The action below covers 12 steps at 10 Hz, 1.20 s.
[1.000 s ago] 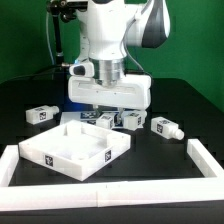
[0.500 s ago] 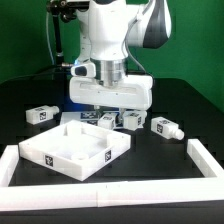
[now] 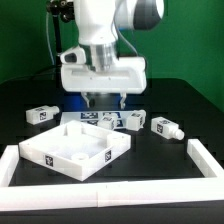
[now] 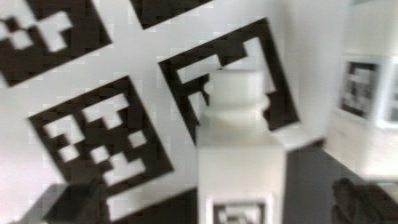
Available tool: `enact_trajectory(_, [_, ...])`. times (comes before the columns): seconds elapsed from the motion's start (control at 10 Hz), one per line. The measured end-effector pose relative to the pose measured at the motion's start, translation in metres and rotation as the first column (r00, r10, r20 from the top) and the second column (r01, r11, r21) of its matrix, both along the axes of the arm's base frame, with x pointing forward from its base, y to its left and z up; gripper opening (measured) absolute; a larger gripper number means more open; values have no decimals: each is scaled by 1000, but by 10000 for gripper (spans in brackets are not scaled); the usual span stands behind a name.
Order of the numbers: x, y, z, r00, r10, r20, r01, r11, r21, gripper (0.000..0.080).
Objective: Assemble one leg
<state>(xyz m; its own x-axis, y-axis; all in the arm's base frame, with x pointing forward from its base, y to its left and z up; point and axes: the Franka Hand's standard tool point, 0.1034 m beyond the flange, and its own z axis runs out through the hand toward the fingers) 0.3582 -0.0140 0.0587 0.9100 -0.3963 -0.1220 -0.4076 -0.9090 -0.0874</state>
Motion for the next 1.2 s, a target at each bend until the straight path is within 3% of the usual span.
enact_trajectory(0.1, [5, -5, 19, 1000, 27, 9, -27, 1000, 11, 647])
enact_trajectory(0.2, [11, -13, 23, 998, 52, 25, -52, 999, 5, 647])
enact_trajectory(0.4, [40, -24, 33, 994, 92, 66, -91, 996, -13, 649])
enact_trajectory(0.5, [48, -23, 29, 990, 115, 81, -114, 993, -28, 649])
enact_trajectory(0.9, [46, -25, 27, 990, 121, 75, -119, 993, -25, 649])
enact_trajectory(1.1, [66, -69, 28, 990, 118, 74, -116, 993, -26, 649])
enact_trajectory(1.2, [68, -93, 20, 983, 166, 79, -163, 986, -41, 649])
